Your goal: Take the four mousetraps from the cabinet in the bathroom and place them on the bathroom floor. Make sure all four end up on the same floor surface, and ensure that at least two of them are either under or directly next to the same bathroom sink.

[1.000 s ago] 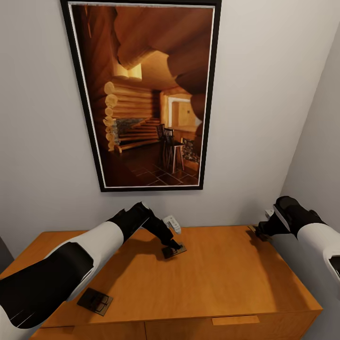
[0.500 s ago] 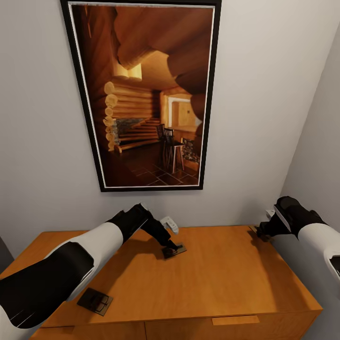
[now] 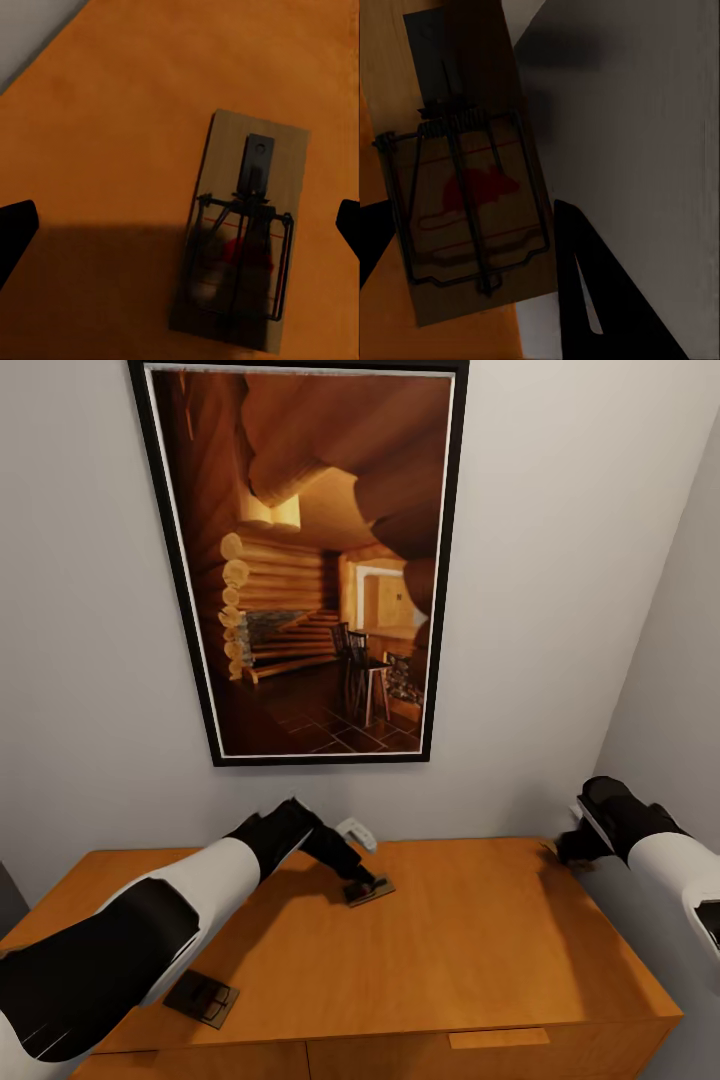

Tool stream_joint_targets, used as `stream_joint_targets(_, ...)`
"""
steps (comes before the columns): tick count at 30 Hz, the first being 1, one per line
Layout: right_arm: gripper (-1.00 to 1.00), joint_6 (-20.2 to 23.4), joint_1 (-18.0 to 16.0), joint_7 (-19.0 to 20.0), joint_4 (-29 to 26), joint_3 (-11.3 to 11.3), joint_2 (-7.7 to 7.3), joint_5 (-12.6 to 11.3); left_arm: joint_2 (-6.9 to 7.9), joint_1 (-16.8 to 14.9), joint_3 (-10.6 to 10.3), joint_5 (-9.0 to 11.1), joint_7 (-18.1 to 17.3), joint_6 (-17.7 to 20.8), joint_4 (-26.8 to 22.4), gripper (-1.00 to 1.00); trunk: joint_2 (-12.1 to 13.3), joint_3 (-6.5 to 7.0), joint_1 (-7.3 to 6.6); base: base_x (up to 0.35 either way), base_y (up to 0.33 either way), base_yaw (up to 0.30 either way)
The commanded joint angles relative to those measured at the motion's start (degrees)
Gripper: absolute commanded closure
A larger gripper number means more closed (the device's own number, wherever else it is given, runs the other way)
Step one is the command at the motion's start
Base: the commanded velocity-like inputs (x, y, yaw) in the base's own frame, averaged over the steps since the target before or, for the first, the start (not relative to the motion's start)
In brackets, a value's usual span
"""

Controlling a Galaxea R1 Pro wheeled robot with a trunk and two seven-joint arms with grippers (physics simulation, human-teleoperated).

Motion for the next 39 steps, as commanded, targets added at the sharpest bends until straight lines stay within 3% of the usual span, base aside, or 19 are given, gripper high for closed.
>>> stream_joint_targets(1, 1.0, 0.23, -0.04, -0.04, -0.08, 0.18, -0.03, 0.56, 0.0, -0.03, -0.05, 0.61, -0.14, 0.42, -0.2, -1.0, -0.06, -0.08, 0.01, 0.0, 0.0, 0.0)
stream_joint_targets(4, 1.0, 0.23, -0.04, -0.94, -0.2, 0.0, -0.02, 1.19, 0.0, 0.01, -0.13, 1.88, -0.33, 0.4, -1.14, -1.0, -0.06, -0.08, 0.01, 0.0, 0.0, 0.0)
stream_joint_targets(13, 1.0, 0.23, -0.04, -1.59, -0.66, -0.35, 0.38, 1.52, 0.0, 0.03, -0.42, 2.65, -0.51, 1.11, -2.84, -1.0, -0.06, -0.08, 0.01, 0.0, 0.0, 0.0)
stream_joint_targets(39, 1.0, 0.23, -0.04, -1.67, -0.71, -0.2, 0.63, 1.63, 0.0, 0.03, -0.63, 2.16, -0.42, -0.04, -2.54, -1.0, -0.06, -0.08, 0.01, 0.0, 0.0, 0.0)
